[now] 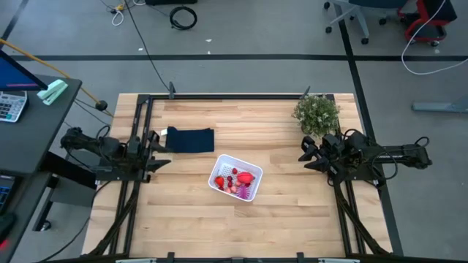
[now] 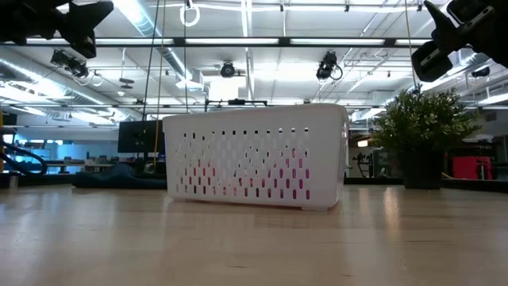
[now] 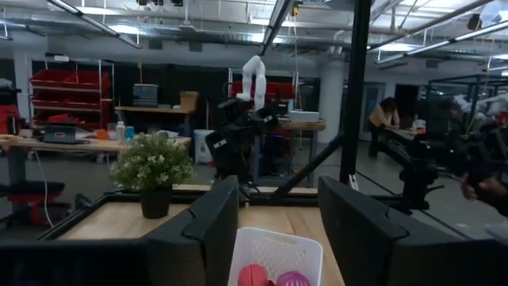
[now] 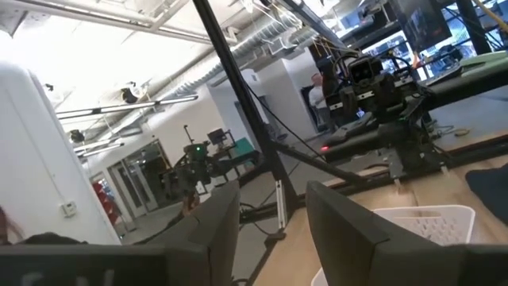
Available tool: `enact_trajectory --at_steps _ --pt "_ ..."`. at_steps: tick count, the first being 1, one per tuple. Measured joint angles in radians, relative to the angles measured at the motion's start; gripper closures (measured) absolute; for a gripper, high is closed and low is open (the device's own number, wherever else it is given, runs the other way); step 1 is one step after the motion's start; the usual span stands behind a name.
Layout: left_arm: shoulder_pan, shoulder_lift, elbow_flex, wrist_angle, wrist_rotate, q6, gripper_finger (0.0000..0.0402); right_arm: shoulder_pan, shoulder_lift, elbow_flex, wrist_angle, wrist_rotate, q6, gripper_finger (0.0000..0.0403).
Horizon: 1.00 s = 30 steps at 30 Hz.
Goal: Pick and placing Produce into tupperware
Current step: Return to Home Position
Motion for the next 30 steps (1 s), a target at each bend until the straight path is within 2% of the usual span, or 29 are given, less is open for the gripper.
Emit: enact_trajectory --at_steps 4,9,15,20,30 --pt "0.000 0.000 -0.005 0.010 0.000 0.003 0.0225 0.000 0.000 0.000 0.001 0.000 0.000 0.0248" --pt "0.001 -0.001 -0.113 0.133 -0.001 0.037 0.0221 0.000 0.000 0.000 0.002 -0.001 -0.006 0.0248" --pt "0.001 -0.002 -0.084 0.172 -0.001 0.060 0.0219 0.000 0.001 0.000 -0.005 -0.049 -0.015 0.0248" --pt "0.001 0.000 -0.080 0.121 -0.001 0.048 0.0225 0.000 0.003 -0.003 -0.013 -0.096 -0.070 0.0248" --pt "0.001 0.000 -0.080 -0.013 -0.001 -0.096 0.0219 0.000 0.006 -0.005 -0.071 -0.083 -0.172 0.0248"
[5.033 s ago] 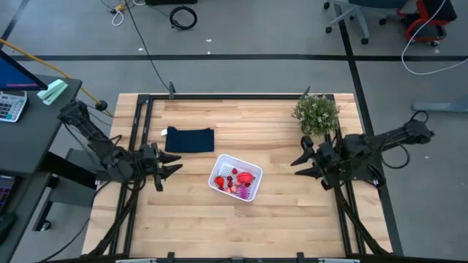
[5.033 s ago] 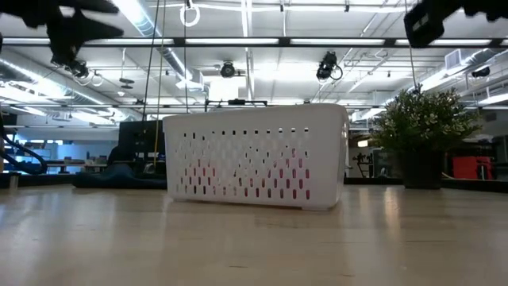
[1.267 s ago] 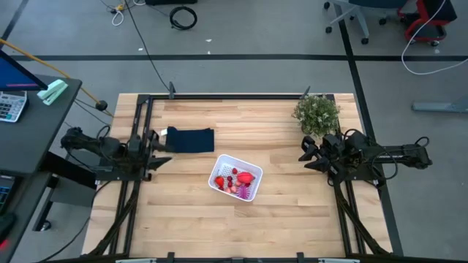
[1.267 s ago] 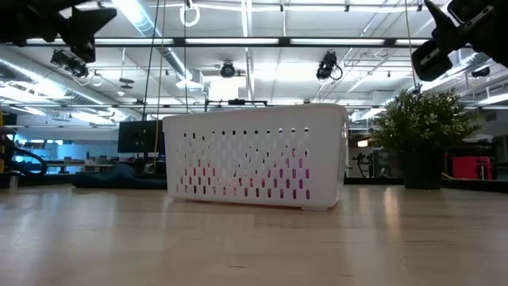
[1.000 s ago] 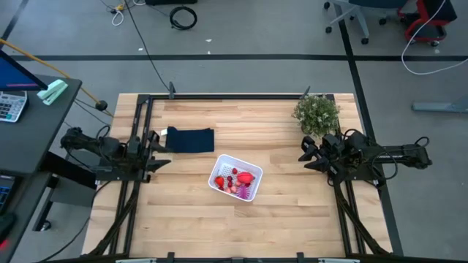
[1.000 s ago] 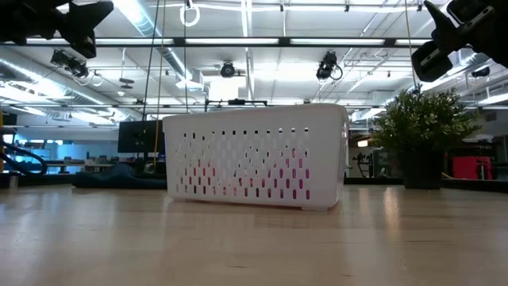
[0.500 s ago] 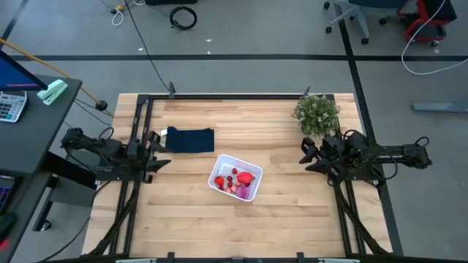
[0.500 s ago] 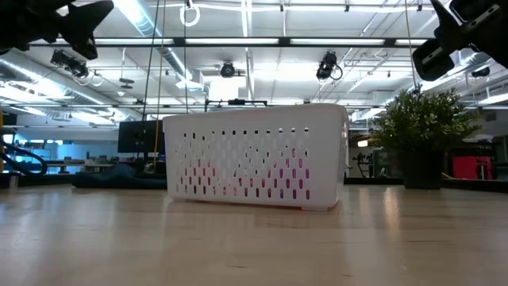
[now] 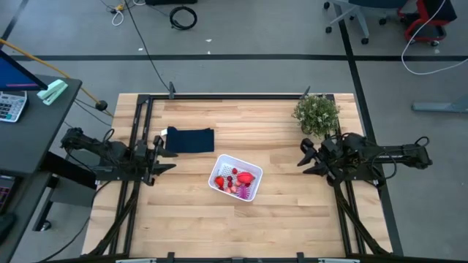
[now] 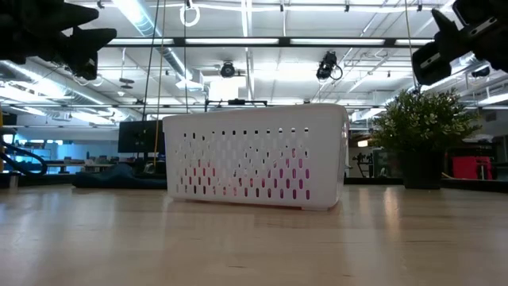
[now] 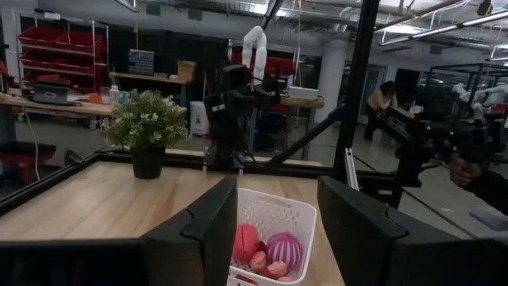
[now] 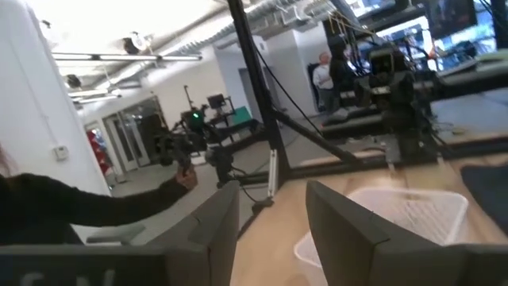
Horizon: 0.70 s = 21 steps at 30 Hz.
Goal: Pick and placing Produce into tupperware
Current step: Return to Home Position
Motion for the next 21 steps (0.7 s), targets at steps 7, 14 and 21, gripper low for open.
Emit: enact_trajectory --at_steps 7,14,21 --pt "0.000 0.000 0.000 -0.024 0.000 0.010 0.0224 0.000 0.002 0.000 -0.053 0.008 -0.030 0.0248" --pt "0.000 0.000 0.000 -0.112 0.000 -0.092 0.0218 0.000 0.002 -0.001 -0.223 0.009 -0.051 0.0248" --pt "0.000 0.000 0.000 -0.149 0.000 -0.151 0.0225 0.000 0.017 -0.001 -0.339 0.015 -0.039 0.0248"
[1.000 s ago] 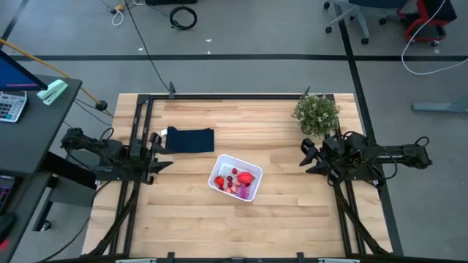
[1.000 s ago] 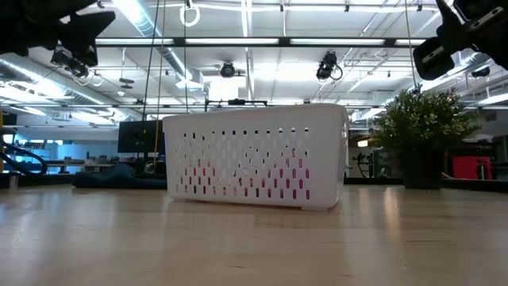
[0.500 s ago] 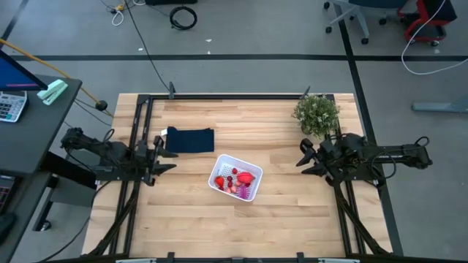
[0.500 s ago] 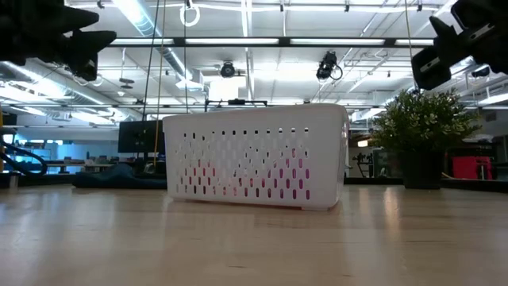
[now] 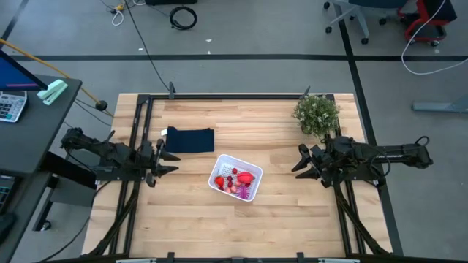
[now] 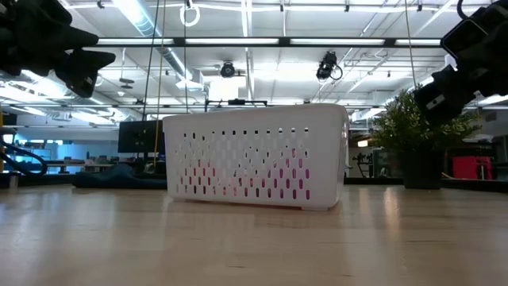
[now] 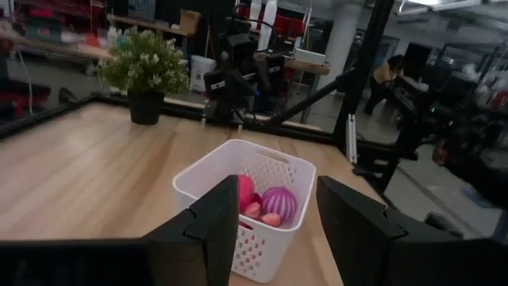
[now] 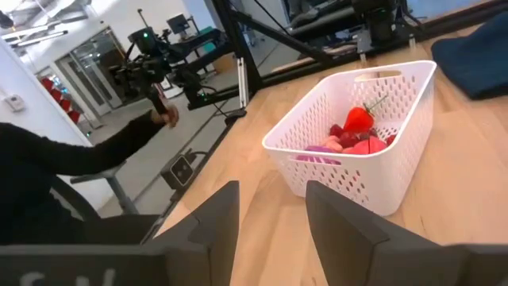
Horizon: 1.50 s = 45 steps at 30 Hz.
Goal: Pick and placing Produce into tupperware
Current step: Return to Home Position
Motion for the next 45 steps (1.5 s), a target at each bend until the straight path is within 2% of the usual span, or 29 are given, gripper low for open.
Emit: enact_trajectory --at_steps 4,10,45 --pt "0.000 0.000 0.000 0.000 0.000 0.057 0.0227 0.000 0.006 0.000 -0.001 0.000 -0.004 0.0248" --pt "0.000 0.000 0.000 0.000 0.000 0.065 0.0224 0.000 0.006 0.000 -0.001 0.000 -0.109 0.0248" --pt "0.000 0.000 0.000 -0.001 0.000 0.065 0.0221 0.000 0.006 0.000 -0.004 -0.001 -0.103 0.0248"
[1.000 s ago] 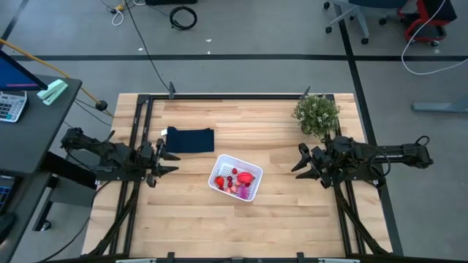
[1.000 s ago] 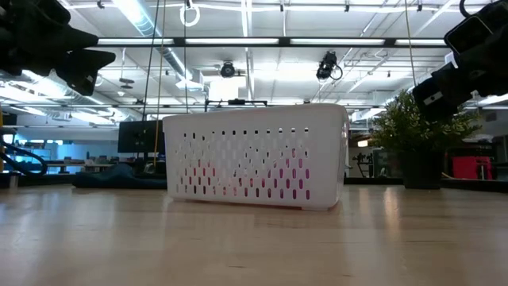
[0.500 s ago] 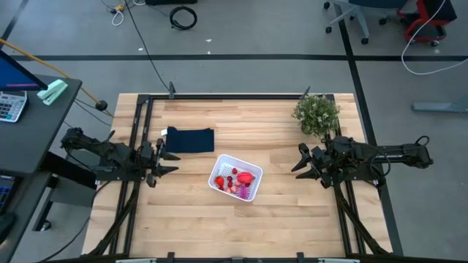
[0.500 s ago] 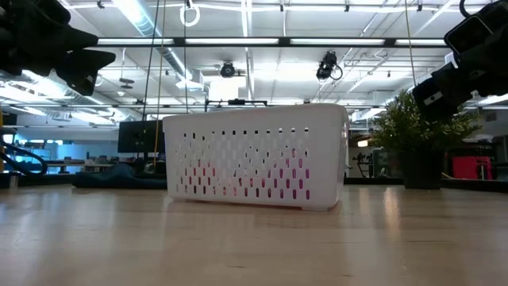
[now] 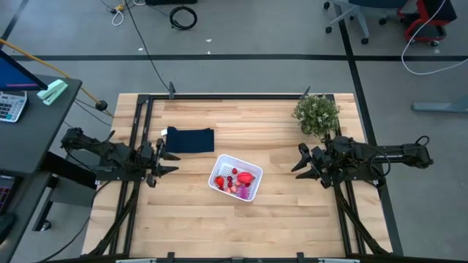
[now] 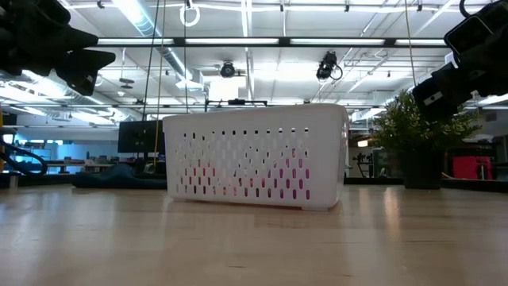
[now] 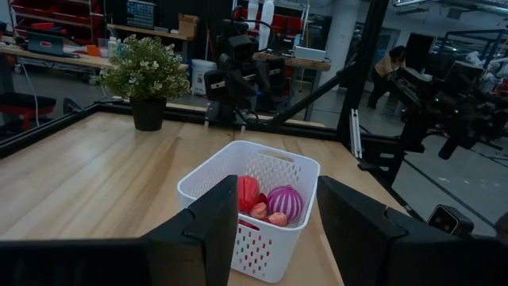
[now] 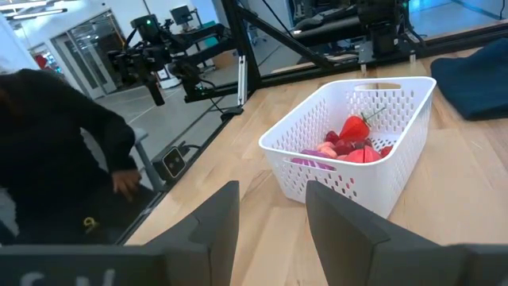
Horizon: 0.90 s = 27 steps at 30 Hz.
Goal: Pick and placing Produce into tupperware
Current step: Return to Home Position
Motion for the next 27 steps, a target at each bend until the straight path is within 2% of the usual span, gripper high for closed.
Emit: enact_trajectory --at_steps 27 --pt "0.000 0.000 0.000 0.000 0.000 0.000 0.0227 0.000 0.000 0.000 0.000 0.000 0.000 0.0248"
